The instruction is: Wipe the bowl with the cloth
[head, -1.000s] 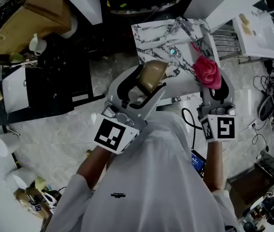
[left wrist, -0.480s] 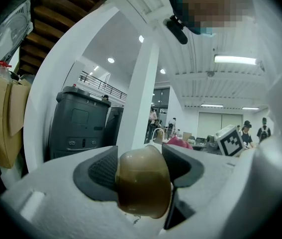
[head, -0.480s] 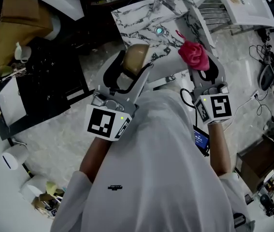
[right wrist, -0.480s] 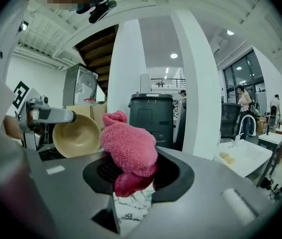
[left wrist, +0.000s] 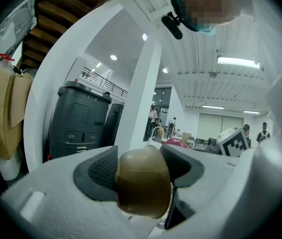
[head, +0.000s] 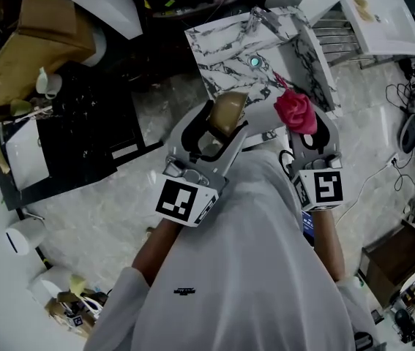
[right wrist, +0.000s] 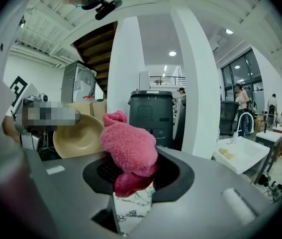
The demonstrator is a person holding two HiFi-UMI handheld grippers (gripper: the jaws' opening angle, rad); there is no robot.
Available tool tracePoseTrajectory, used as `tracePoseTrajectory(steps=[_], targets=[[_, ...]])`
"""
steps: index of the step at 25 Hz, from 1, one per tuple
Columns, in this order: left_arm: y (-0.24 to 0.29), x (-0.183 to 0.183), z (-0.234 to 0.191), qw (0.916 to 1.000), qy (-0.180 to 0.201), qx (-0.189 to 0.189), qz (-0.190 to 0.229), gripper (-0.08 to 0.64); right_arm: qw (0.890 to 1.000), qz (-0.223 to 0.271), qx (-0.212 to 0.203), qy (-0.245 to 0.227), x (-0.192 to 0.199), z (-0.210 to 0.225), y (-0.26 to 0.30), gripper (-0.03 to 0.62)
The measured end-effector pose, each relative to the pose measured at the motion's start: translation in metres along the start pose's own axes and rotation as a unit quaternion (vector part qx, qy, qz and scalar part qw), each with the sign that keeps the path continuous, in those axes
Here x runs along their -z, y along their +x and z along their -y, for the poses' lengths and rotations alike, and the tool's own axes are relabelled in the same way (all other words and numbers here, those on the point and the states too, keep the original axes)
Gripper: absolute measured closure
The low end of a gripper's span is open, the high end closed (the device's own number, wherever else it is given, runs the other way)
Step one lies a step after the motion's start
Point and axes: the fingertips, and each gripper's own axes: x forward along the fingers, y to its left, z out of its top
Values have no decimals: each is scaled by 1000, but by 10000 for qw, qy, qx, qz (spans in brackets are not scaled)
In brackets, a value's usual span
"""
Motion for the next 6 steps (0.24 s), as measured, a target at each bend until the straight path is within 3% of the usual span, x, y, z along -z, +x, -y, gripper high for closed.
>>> tracePoseTrajectory(steps=[6], targets=[[3,12,3,9999,-87,17,-145,276,9999,-37,97,74,4,0,0,445]])
